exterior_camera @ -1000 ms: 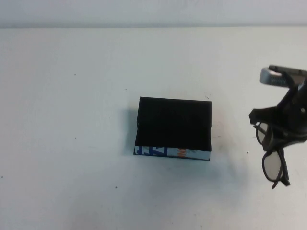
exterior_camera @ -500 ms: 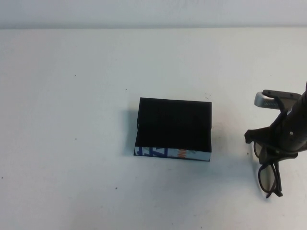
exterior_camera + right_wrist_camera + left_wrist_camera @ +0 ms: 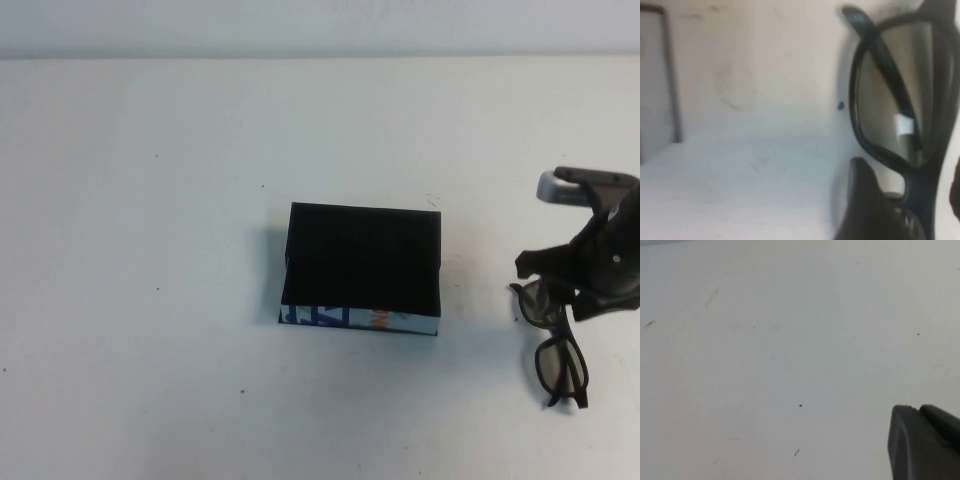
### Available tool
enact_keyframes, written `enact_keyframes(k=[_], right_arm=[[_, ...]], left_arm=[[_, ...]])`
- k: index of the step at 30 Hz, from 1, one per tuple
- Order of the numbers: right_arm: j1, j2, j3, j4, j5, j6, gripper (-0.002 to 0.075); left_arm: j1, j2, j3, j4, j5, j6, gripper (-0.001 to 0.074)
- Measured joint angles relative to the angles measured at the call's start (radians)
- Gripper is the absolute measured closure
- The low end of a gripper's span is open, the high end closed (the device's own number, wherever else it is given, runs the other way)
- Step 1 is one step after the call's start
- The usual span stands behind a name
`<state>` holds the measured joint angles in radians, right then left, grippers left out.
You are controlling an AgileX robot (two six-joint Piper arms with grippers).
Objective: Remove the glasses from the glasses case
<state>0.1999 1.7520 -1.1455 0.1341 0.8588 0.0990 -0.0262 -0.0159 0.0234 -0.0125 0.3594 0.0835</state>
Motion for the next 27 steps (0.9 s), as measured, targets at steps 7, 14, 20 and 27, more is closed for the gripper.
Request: enact_keyframes(k=[7, 14, 20, 27], right_arm=[[0.000, -0.342, -0.020, -0.083, -0.002, 0.000, 0.0413], [0.011, -0.888, 0.190, -0.139, -0.008, 0.000, 0.0484], [0.011, -1.403, 0.490, -0.223, -0.166, 0.000, 0.0563], [0.011, -1.760, 0.805, -0.562, -0.412, 0.246, 0.0669]], left_arm=[[0.000, 0.000, 0.000, 0.000, 0.000, 0.000, 0.0740], [0.000, 0.000, 0.000, 0.000, 0.000, 0.000, 0.0740], [0.000, 0.000, 0.000, 0.000, 0.000, 0.000, 0.0740], [0.000, 0.000, 0.000, 0.000, 0.000, 0.000, 0.0740]])
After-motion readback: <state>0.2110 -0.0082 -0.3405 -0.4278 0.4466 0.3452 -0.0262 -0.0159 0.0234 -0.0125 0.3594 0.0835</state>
